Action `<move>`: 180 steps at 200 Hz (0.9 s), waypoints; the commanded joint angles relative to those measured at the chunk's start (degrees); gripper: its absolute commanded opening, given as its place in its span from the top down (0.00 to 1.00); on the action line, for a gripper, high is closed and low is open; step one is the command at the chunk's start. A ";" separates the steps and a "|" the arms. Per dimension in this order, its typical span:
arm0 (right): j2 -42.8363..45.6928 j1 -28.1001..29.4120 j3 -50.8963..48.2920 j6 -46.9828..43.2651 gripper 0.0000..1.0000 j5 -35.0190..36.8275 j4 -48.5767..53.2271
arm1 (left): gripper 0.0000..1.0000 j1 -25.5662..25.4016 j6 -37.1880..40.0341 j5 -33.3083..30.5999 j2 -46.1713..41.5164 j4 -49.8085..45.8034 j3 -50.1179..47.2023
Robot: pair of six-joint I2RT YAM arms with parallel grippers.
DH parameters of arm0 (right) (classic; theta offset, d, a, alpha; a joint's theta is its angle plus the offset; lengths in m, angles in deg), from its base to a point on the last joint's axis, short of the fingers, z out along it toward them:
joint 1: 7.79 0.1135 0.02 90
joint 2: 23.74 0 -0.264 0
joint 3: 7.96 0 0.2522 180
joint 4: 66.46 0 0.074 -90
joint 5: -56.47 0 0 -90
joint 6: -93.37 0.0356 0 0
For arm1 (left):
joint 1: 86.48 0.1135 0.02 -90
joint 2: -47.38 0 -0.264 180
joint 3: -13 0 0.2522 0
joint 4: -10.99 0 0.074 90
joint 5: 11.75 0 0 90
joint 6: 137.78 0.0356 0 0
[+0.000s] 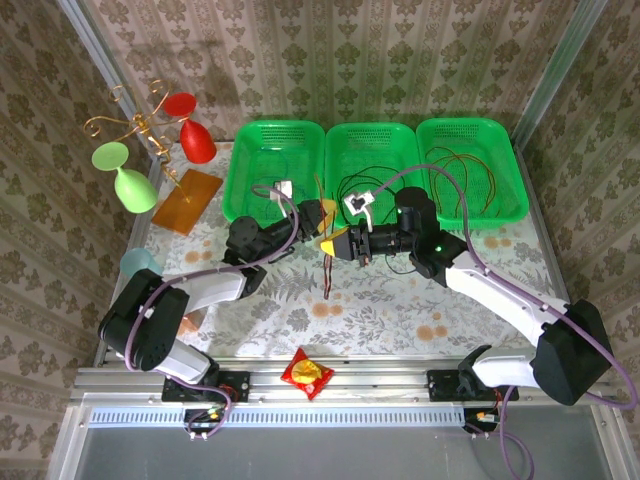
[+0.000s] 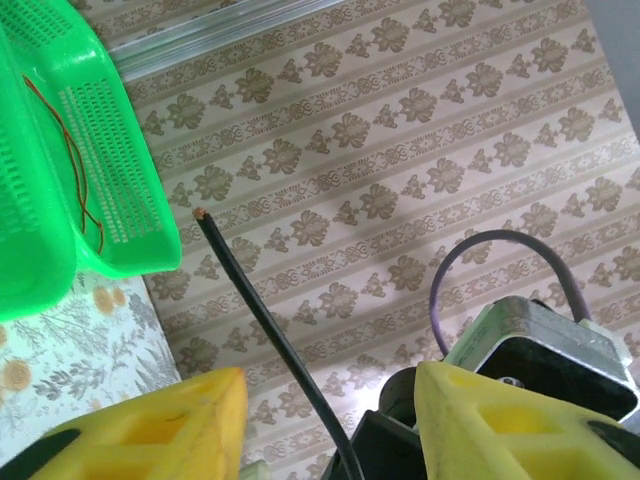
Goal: Untangle the cables
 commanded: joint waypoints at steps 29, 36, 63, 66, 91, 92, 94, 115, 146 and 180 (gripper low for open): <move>0.42 0.23 -0.16 -0.05 1.00 -1.28 -1.14 | 0.88 -0.11 0.13 0.37 0.05 3.03 0.97; 0.58 0.16 -0.11 -0.24 1.00 -1.19 -0.79 | 0.90 -0.03 0.17 0.24 -0.01 3.05 0.93; 1.53 0.05 -0.45 -1.14 1.00 -0.79 0.67 | 0.99 0.28 0.24 -0.33 -0.54 2.98 0.51; 1.67 0.05 -0.51 -1.29 1.00 -0.70 0.85 | 1.00 0.32 0.28 -0.41 -0.59 2.98 0.49; 2.77 -0.30 -1.14 -1.63 1.00 -0.09 1.43 | 1.00 0.59 0.49 -0.96 -1.19 3.01 -0.11; 2.82 -0.34 -1.15 -1.68 1.00 -0.06 1.48 | 1.00 0.59 0.45 -0.97 -1.18 2.99 -0.16; 2.93 -0.37 -1.23 -1.72 1.00 0.03 1.54 | 1.00 0.59 0.53 -1.04 -1.23 2.98 -0.27; 4.30 -0.98 -2.03 -1.89 1.00 0.97 1.76 | 1.00 0.92 0.92 -2.04 -2.32 2.99 -1.38; 7.13 -2.17 -3.25 -2.04 1.00 3.98 2.24 | 1.00 1.97 1.51 -3.86 -5.19 2.67 -3.15; 10.77 -3.62 -4.28 -2.67 1.00 8.52 4.04 | 1.00 2.43 5.09 -4.84 -10.94 -5.11 -3.17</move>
